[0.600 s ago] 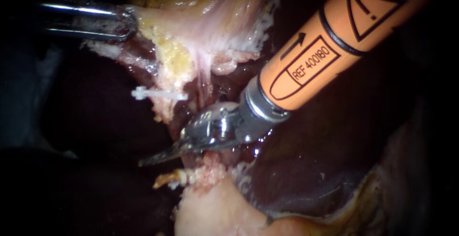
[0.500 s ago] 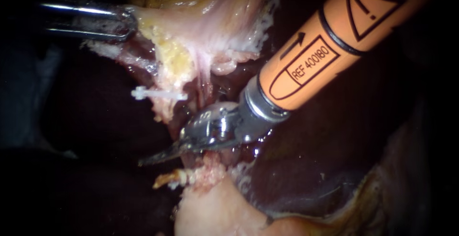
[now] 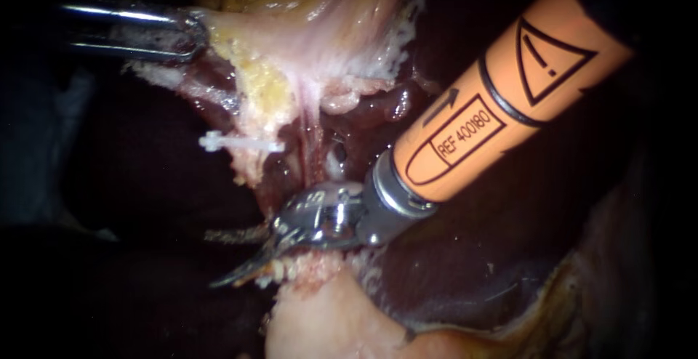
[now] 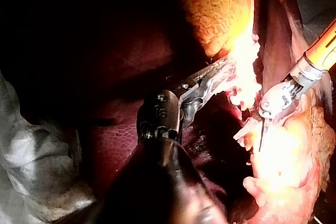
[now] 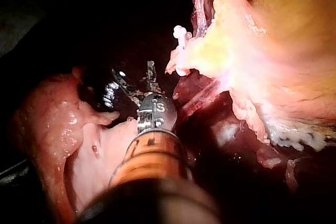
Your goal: Go back from the cut left tube
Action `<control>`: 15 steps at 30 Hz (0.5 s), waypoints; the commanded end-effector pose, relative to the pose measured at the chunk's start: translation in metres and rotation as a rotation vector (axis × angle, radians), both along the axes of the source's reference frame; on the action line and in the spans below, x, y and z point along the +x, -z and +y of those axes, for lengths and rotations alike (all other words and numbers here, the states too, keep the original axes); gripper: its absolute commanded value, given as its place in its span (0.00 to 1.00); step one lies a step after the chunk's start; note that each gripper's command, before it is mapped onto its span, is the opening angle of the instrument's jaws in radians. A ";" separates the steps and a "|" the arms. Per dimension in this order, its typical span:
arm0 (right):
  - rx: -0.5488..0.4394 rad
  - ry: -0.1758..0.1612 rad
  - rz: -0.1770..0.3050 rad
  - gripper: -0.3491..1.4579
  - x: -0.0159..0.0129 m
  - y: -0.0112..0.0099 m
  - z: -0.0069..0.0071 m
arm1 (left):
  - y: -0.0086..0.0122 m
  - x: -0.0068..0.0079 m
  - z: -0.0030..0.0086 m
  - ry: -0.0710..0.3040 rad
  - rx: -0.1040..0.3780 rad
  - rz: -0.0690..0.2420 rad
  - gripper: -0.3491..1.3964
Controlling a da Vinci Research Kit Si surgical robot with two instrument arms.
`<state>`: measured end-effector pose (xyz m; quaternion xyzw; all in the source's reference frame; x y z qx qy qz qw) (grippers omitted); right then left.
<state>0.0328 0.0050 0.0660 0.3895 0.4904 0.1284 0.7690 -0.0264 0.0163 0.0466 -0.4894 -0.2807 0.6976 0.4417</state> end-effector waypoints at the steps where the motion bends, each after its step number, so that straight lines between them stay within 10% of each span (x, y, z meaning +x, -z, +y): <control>1: -0.004 -0.010 -0.004 0.97 -0.0002 0.0002 0.0002 | 0.0000 0.0000 0.0000 0.000 0.000 0.000 0.00; 15: -0.353 -0.167 -0.037 0.99 -0.0103 0.0050 0.0008 | -0.0003 0.0004 0.0002 -0.002 0.000 -0.001 0.00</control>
